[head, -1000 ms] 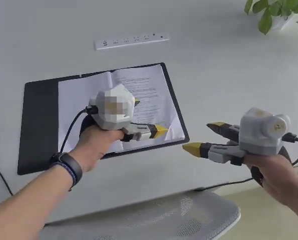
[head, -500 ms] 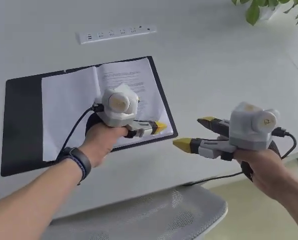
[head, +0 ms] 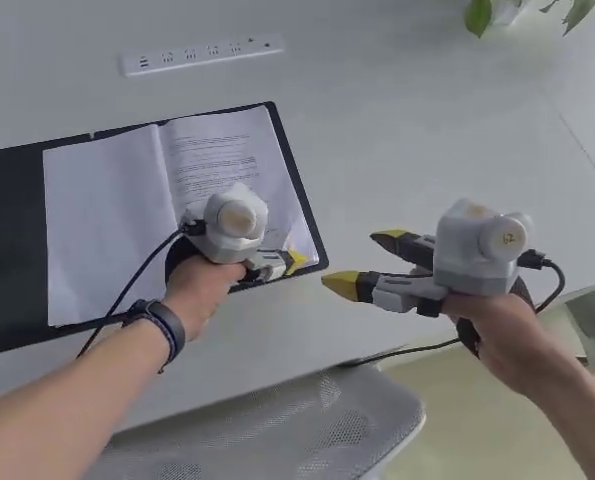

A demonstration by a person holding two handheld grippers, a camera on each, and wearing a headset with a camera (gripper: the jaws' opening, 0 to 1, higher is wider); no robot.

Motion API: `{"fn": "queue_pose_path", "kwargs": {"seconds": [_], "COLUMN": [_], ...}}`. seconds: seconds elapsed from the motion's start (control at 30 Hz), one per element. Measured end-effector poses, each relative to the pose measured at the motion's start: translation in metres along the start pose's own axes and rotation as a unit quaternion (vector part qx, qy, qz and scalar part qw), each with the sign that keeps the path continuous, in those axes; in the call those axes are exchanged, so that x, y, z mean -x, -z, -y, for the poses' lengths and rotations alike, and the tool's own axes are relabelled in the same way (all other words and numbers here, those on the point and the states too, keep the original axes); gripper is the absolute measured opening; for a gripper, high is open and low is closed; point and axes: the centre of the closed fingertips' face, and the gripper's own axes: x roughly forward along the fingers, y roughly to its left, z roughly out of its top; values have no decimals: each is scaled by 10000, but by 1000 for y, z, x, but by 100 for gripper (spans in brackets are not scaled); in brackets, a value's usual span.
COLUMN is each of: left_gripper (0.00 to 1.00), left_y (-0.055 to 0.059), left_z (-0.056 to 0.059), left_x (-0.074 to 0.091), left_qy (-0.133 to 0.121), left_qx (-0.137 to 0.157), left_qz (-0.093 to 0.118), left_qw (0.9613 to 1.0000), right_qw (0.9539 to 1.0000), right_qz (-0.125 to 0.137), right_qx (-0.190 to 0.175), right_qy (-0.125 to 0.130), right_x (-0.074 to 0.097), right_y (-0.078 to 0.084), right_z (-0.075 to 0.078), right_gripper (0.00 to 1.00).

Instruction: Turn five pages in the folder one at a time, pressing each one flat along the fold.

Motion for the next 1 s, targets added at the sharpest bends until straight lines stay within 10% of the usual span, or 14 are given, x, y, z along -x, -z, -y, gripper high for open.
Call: {"fn": "queue_pose_path", "kwargs": {"seconds": [1.0], "left_gripper": [45], "left_y": [4], "left_z": [-21], "left_x": [-5], "left_qy": [-228], "left_qx": [-112], "left_qz": [161], "left_qw": [9995], "right_qw": [9990], "right_qz": [20], "right_qx": [-68], "right_qy": [-447], "right_x": [-50], "right_y": [-17], "right_z": [24], "right_gripper": [59]}}
